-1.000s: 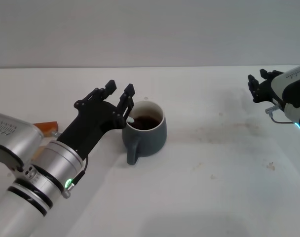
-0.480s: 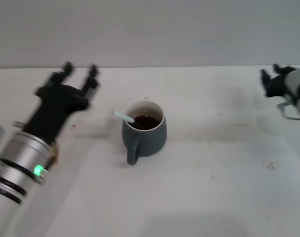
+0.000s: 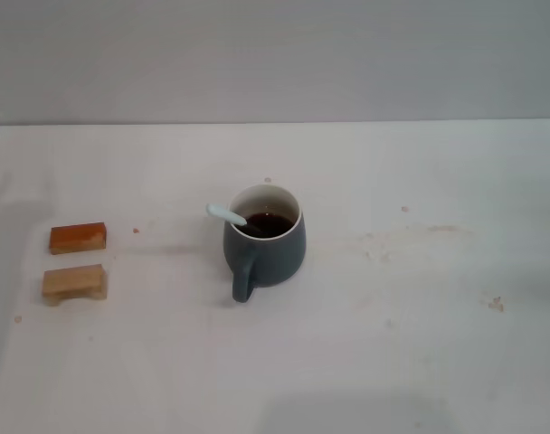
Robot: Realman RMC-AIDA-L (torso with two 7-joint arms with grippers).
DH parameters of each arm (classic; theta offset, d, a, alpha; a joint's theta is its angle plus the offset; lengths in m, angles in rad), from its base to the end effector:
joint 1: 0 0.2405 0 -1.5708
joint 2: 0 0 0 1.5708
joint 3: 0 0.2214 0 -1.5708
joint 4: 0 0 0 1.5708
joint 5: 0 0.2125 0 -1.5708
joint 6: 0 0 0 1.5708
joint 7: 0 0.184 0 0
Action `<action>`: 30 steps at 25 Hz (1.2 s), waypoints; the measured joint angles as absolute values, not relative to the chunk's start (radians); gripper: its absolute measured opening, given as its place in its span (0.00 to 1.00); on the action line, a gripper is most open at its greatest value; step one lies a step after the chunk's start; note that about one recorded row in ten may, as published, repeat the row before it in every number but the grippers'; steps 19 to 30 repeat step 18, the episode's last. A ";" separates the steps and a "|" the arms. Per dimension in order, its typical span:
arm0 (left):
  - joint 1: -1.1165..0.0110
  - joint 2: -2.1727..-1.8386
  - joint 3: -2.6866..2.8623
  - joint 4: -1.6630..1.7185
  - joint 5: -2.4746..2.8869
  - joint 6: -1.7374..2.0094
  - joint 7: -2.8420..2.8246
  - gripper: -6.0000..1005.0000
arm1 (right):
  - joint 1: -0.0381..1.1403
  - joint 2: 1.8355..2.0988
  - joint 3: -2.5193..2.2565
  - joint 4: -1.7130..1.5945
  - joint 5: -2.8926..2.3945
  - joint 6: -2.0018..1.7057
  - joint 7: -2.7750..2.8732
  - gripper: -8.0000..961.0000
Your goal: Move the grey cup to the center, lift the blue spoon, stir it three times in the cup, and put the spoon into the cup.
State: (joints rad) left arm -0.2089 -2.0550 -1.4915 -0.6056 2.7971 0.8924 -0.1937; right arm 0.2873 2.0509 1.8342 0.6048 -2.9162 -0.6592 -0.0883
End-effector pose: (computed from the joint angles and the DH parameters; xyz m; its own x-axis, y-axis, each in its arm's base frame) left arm -0.3076 0.3723 0.0695 0.6244 -0.1129 0.7729 0.7805 0.0490 -0.6233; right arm 0.3518 0.3930 0.1205 0.8101 -0.0389 -0.5851 -0.5567 0.2624 -0.7882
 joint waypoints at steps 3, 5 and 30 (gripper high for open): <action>-0.228 -2.054 -1.604 -0.552 2.799 0.893 -0.163 0.59 | 0.201 2.077 1.925 0.649 -2.900 -0.728 -0.114 0.32; -0.244 -2.053 -1.675 -0.517 2.798 0.894 -0.150 0.59 | 0.168 2.078 1.949 0.648 -2.864 -0.755 -0.109 0.32; -0.297 -2.038 -1.866 -0.407 2.800 0.895 -0.086 0.59 | 0.175 2.075 2.069 0.493 -2.776 -0.881 -0.131 0.32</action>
